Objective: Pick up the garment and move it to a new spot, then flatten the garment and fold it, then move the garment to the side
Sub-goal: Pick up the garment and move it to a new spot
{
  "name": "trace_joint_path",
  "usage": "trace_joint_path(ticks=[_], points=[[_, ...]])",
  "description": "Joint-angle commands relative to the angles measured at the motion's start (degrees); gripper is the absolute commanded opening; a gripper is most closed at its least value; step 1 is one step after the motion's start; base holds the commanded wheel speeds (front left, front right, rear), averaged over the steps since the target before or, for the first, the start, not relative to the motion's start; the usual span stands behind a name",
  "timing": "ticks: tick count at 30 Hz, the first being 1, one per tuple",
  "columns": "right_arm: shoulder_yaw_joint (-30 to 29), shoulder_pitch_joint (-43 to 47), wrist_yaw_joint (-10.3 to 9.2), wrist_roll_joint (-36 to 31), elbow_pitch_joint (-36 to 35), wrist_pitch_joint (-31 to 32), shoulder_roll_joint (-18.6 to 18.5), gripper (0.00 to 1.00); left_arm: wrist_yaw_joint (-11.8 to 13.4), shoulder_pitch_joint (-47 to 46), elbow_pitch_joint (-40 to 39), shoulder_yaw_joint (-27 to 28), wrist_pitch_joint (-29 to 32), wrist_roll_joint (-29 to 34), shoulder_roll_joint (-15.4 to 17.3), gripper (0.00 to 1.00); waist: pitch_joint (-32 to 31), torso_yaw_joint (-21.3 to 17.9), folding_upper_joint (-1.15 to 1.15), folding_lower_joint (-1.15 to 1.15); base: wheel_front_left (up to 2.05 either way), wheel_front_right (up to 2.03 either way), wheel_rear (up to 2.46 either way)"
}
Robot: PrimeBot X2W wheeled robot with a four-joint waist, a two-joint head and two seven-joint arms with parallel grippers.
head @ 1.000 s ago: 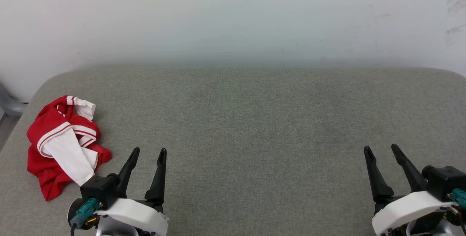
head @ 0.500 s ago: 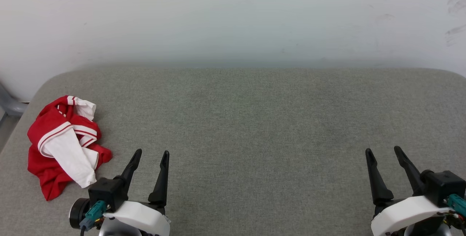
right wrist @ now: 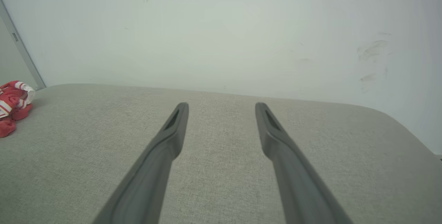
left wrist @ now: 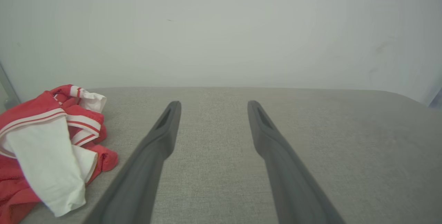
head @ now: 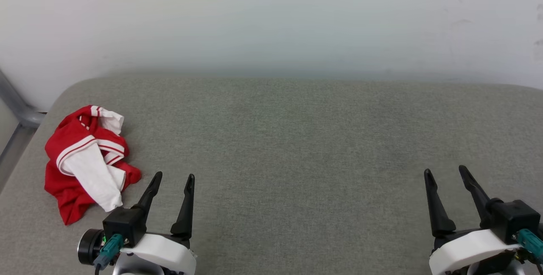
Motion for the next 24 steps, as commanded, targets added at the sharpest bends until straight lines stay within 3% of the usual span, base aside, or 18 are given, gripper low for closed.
trace_joint_path(ticks=[1,8,10,24], points=[[0.5,-0.2,-0.02,-1.4,-0.6,-0.5,0.3,1.00,0.0,-0.7,0.0,0.6,-0.5,1.4,0.2,1.00,0.0,1.5,0.00,0.00,0.00,0.00,0.00],[2.5,-1.0,-0.02,-4.1,-1.3,-1.0,0.3,1.00,0.0,-0.3,0.6,2.6,-1.2,3.6,0.3,1.00,-0.2,7.1,0.00,0.00,0.00,0.00,0.00],[3.4,-1.2,-0.03,-3.8,-1.1,-1.1,0.3,1.00,0.1,0.4,1.2,4.2,-1.1,3.0,0.4,1.00,-0.5,10.2,0.00,0.00,0.00,0.00,0.00],[4.1,-1.2,-0.03,-2.1,-0.4,-1.7,0.3,1.00,0.0,1.3,1.4,7.5,-1.1,2.3,0.3,1.00,-1.1,17.8,0.00,0.00,0.00,0.00,0.00]])
